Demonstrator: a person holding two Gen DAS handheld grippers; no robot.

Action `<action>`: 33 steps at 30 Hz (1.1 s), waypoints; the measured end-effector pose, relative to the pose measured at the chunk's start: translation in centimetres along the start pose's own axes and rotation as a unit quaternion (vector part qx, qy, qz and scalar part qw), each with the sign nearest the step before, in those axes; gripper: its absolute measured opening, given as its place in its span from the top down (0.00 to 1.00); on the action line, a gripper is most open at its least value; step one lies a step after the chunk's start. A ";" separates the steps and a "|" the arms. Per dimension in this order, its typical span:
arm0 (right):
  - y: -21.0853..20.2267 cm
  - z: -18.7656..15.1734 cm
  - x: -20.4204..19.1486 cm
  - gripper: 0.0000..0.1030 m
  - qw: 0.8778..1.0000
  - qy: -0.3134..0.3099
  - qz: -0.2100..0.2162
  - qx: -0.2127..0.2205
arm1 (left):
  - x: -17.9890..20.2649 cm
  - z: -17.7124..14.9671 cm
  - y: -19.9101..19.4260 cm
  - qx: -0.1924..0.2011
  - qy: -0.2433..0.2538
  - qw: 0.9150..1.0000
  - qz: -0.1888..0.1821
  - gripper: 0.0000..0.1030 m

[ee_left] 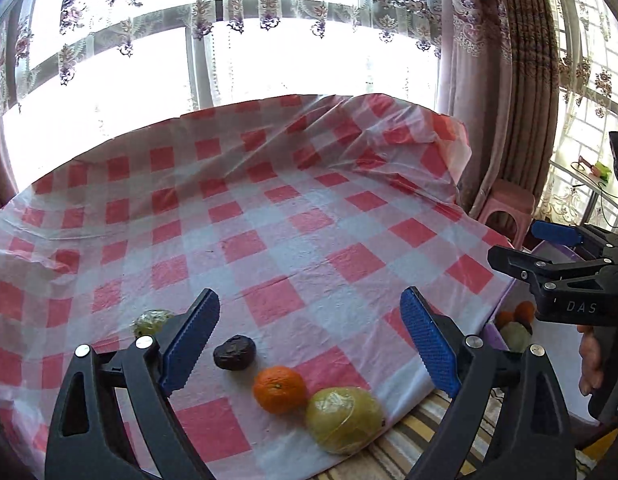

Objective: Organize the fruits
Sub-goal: 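Move both open tools back over the remaining fruits on the table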

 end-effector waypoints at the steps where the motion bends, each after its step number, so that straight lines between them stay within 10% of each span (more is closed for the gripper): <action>1: 0.0 0.2 -0.6 0.07 1.000 -0.001 -0.006 0.003 | -1.0 0.0 -0.3 0.009 -0.005 1.000 0.019 0.14; 7: -0.5 1.0 -3.5 0.02 0.998 -0.001 -0.046 0.047 | -6.7 -0.1 -0.8 0.026 -0.032 0.998 0.057 0.13; 13: 1.1 0.3 -7.0 0.02 1.000 0.006 -0.001 0.019 | -11.9 -0.2 -0.9 0.041 -0.098 0.992 0.073 0.12; 33: 6.1 -3.7 -18.1 0.02 0.989 -0.093 0.087 -0.077 | -16.7 -5.6 6.2 -0.074 -0.154 0.982 0.077 0.23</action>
Point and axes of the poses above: each gripper's, at about its wrist camera, not at the fingertips, and y roughly the way its jaws point, x to its right, z to its top, the point moved 6 cm from there along y, roughly the way its jaws point
